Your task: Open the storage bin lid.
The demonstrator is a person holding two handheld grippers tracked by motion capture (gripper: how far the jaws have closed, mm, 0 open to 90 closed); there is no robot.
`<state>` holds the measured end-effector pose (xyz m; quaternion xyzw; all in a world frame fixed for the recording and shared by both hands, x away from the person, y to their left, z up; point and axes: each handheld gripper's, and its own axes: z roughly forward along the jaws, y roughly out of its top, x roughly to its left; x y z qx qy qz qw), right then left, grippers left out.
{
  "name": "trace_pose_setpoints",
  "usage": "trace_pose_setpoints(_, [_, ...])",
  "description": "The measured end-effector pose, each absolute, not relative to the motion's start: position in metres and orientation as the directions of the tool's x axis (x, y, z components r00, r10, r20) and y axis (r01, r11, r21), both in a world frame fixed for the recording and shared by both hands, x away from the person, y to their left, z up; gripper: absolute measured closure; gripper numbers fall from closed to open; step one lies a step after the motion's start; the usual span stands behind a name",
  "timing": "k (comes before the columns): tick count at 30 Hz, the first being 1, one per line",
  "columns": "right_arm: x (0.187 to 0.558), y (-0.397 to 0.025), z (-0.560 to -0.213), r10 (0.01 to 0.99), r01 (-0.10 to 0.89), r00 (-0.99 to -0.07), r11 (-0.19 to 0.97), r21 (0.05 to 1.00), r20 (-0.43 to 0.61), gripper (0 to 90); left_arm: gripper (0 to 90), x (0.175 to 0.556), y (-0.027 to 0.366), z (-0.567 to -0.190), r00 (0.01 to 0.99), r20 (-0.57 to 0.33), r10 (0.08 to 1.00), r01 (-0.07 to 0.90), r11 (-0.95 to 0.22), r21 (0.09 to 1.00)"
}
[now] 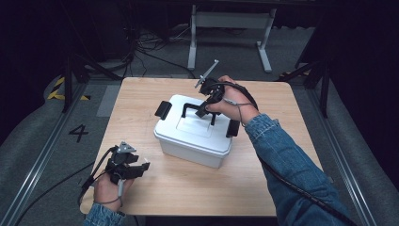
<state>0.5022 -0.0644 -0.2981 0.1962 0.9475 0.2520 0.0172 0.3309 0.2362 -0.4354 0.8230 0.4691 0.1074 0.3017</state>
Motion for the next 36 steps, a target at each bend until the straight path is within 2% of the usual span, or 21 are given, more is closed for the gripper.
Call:
trace_pose_setpoints(5, [0.497,-0.059,-0.294,0.352,0.338,-0.934,0.815,0.470,0.061,71.3,44.9,0.332,0.236,-0.435,0.541,-0.114,0.834,0.707,-0.377,0.599])
trace_pose_setpoints(10, [0.494,-0.055,-0.292,0.328,0.317,-0.943,0.833,0.453,0.058,82.2,44.9,0.335,0.235,-0.436,0.544,-0.122,0.830,0.708,-0.377,0.597])
trace_pose_setpoints(36, [0.493,-0.056,-0.282,0.297,0.292,-0.953,0.838,0.460,0.064,84.3,44.8,0.337,0.231,-0.438,0.558,-0.112,0.822,0.702,-0.395,0.593])
